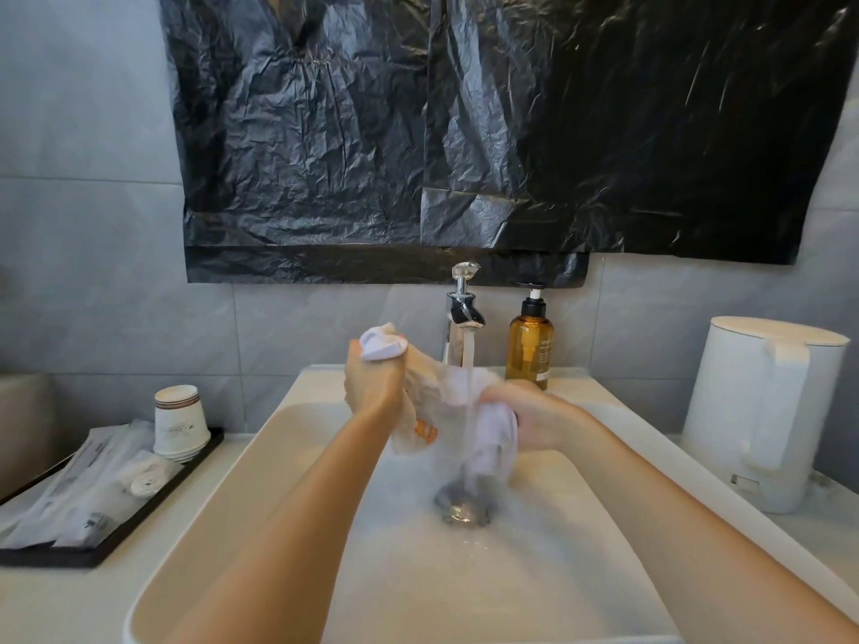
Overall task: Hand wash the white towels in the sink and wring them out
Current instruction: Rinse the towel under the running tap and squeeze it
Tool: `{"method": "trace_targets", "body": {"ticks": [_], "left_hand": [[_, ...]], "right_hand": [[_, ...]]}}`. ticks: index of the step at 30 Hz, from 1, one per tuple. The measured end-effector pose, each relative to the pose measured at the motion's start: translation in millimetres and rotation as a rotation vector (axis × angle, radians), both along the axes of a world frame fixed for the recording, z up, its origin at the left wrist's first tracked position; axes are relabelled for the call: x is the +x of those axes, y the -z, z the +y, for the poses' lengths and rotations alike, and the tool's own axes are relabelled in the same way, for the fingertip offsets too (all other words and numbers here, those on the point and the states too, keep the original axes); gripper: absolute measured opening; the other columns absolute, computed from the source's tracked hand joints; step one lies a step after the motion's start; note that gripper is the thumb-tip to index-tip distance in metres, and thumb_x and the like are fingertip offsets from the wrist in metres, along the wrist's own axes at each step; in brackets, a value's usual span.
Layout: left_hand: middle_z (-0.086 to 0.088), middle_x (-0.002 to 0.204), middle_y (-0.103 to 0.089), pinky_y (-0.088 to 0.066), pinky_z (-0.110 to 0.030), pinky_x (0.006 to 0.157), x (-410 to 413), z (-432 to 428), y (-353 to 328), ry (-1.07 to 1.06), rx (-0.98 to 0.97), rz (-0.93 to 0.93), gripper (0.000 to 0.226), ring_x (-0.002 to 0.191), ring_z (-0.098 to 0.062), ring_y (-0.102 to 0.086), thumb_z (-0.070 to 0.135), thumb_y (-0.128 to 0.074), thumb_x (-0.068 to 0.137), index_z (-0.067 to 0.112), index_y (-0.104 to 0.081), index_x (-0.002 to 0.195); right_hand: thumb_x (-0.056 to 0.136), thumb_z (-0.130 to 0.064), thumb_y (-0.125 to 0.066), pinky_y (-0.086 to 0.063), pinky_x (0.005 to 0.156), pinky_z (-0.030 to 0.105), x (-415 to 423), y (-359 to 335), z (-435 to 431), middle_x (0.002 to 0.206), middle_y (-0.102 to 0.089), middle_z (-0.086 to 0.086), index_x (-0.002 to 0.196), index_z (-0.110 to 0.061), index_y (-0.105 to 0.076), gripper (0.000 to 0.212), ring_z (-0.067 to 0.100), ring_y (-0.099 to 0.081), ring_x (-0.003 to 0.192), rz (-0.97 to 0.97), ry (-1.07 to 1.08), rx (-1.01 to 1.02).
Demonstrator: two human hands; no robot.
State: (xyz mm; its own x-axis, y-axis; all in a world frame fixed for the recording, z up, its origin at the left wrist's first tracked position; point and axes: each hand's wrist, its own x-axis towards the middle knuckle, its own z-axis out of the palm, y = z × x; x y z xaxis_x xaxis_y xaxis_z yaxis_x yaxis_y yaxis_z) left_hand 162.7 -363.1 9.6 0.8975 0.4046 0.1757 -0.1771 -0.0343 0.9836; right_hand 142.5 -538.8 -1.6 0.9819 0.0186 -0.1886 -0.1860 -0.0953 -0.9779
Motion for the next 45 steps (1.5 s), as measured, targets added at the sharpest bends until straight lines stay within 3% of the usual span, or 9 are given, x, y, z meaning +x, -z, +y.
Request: {"method": "trace_targets", "body": {"ticks": [4, 8, 13, 17, 29, 35, 39, 42, 45], "left_hand": [[0.001, 0.079, -0.064, -0.052, -0.042, 0.079, -6, -8, 3, 0.252, -0.015, -0.051, 0.006, 0.079, -0.024, -0.062, 0.036, -0.062, 0.078, 0.032, -0.062, 0.081], [0.004, 0.072, -0.061, -0.046, -0.029, 0.064, -13, -22, 3, 0.473, -0.073, -0.046, 0.023, 0.07, -0.016, -0.06, 0.03, -0.064, 0.086, 0.01, -0.06, 0.096], [-0.011, 0.097, -0.072, -0.057, -0.041, 0.084, -16, -32, 8, 0.552, -0.078, 0.002, 0.037, 0.091, -0.026, -0.069, 0.041, -0.074, 0.081, 0.014, -0.063, 0.104], [-0.009, 0.087, -0.073, -0.056, -0.033, 0.07, -13, -29, 10, 0.46, -0.003, 0.003, 0.023, 0.08, -0.022, -0.071, 0.034, -0.075, 0.079, 0.016, -0.065, 0.09], [0.007, 0.097, -0.067, -0.054, -0.038, 0.082, -20, -27, 12, 0.374, 0.426, -0.07, 0.046, 0.088, -0.018, -0.064, 0.047, -0.046, 0.063, 0.033, -0.065, 0.103], [-0.009, 0.079, -0.065, -0.05, -0.02, 0.051, -23, -26, -1, 0.735, 0.25, 0.089, 0.037, 0.063, -0.012, -0.066, 0.027, -0.08, 0.075, 0.008, -0.056, 0.095], [-0.008, 0.114, -0.068, -0.053, -0.05, 0.09, -27, -28, -6, 0.821, 0.231, 0.244, 0.112, 0.103, -0.027, -0.066, 0.073, -0.084, 0.039, 0.021, -0.047, 0.13], [-0.008, 0.115, -0.067, -0.051, -0.051, 0.094, -26, -27, -7, 0.803, 0.102, 0.238, 0.104, 0.105, -0.028, -0.065, 0.088, -0.068, 0.04, 0.028, -0.053, 0.125], [-0.01, 0.109, -0.067, -0.053, -0.041, 0.087, -19, -23, -1, 0.722, -0.016, 0.178, 0.053, 0.1, -0.025, -0.065, 0.074, -0.054, 0.078, 0.027, -0.055, 0.103]], "right_hand": [[0.08, -0.034, -0.063, -0.046, 0.1, 0.044, 0, -10, 14, 0.11, -0.063, 0.018, 0.106, -0.007, -0.061, 0.038, 0.031, -0.06, 0.105, -0.238, 0.036, 0.225], [0.097, -0.043, -0.05, -0.046, 0.077, 0.026, -7, -5, 31, 0.101, -0.053, -0.004, 0.116, -0.023, -0.041, 0.029, 0.01, -0.054, 0.093, -0.504, 0.15, -0.073], [0.097, -0.052, -0.045, -0.051, 0.093, 0.043, -1, 10, 30, 0.113, -0.055, 0.004, 0.115, -0.032, -0.042, 0.027, 0.019, -0.058, 0.103, -0.42, 0.125, 0.162], [0.094, -0.051, -0.052, -0.052, 0.093, 0.044, 3, 14, 40, 0.11, -0.059, 0.007, 0.124, -0.028, -0.042, 0.04, 0.022, -0.062, 0.102, -0.358, 0.162, 0.243], [0.093, -0.02, -0.043, -0.042, 0.066, 0.032, 5, 4, 42, 0.095, -0.068, 0.007, 0.087, -0.015, -0.064, 0.022, 0.031, -0.063, 0.091, -0.425, 0.48, -0.612], [0.095, -0.05, -0.044, -0.044, 0.087, 0.034, 10, 0, 17, 0.121, -0.061, 0.016, 0.129, -0.007, -0.053, 0.056, 0.032, -0.056, 0.104, -0.208, 0.549, -0.165], [0.086, -0.073, -0.039, -0.049, 0.095, 0.043, 14, -6, 3, 0.122, -0.064, 0.014, 0.132, -0.018, -0.054, 0.073, 0.033, -0.061, 0.108, 0.007, 0.375, 0.118], [0.095, -0.054, -0.042, -0.053, 0.062, 0.028, 16, -2, -4, 0.083, -0.068, 0.012, 0.102, -0.01, -0.067, 0.051, 0.021, -0.064, 0.07, -0.025, 0.319, 0.237], [0.097, -0.037, -0.053, -0.036, 0.036, 0.02, 4, -5, 6, 0.062, -0.048, 0.01, 0.081, -0.008, -0.06, 0.034, 0.011, -0.044, 0.04, -0.087, 0.199, 0.369]]}}
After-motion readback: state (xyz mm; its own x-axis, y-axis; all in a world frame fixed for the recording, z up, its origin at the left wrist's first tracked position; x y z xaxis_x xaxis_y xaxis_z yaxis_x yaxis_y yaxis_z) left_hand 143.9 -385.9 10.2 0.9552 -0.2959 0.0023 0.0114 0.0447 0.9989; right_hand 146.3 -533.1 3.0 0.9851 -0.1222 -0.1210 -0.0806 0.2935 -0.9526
